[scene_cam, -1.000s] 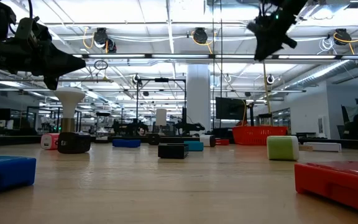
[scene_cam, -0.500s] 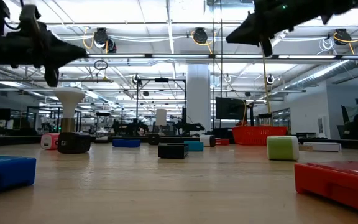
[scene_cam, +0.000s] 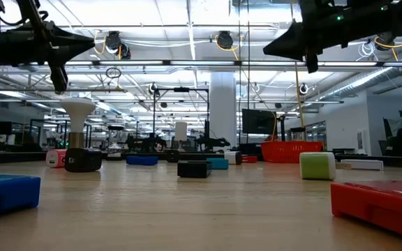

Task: Pick & Place Office items
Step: Put the top blue digital clock into the bottom left red basket

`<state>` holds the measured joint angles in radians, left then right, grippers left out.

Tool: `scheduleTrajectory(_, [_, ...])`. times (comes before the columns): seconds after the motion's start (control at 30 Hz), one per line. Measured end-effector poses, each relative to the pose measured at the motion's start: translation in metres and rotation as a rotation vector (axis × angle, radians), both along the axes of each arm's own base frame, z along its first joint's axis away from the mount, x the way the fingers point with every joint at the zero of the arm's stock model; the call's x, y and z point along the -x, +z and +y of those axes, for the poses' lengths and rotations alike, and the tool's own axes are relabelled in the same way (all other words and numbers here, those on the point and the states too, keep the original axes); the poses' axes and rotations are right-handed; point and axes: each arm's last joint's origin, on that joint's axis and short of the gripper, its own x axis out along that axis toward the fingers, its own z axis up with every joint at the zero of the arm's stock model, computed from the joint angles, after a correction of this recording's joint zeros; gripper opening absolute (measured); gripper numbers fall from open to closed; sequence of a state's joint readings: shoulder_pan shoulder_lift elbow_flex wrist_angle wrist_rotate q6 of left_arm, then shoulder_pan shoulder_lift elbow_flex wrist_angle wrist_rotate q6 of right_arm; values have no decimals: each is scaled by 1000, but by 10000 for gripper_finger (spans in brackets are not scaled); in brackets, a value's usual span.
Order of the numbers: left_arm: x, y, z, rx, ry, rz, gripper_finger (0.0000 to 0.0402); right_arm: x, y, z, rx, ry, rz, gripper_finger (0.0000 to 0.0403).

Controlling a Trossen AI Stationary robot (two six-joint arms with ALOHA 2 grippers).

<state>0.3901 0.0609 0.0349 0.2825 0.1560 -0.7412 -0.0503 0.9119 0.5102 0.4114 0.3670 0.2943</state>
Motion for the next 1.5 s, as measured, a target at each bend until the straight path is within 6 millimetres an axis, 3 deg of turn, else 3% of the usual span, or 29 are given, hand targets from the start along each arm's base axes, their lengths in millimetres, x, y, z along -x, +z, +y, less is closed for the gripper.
scheduleTrajectory(0.17, [-8,16,0,-29,39,83,30,5,6,0,2,1,-33,3])
scheduleTrajectory(0.3, [-23,36,-1,-28,36,258,30,7,8,0,2,1,-45,1])
scheduleTrajectory(0.7, [-106,83,-19,3,32,788,30,7,8,0,2,2,-42,2])
scheduleTrajectory(1.07, [-151,105,-27,261,141,1065,30,7,8,0,2,2,-42,1])
scheduleTrajectory(1.27, [-170,104,-28,425,165,1242,30,7,8,0,2,2,-42,4])
scheduleTrajectory(1.5, [-187,105,-28,508,184,1263,31,7,8,0,2,2,-42,2])
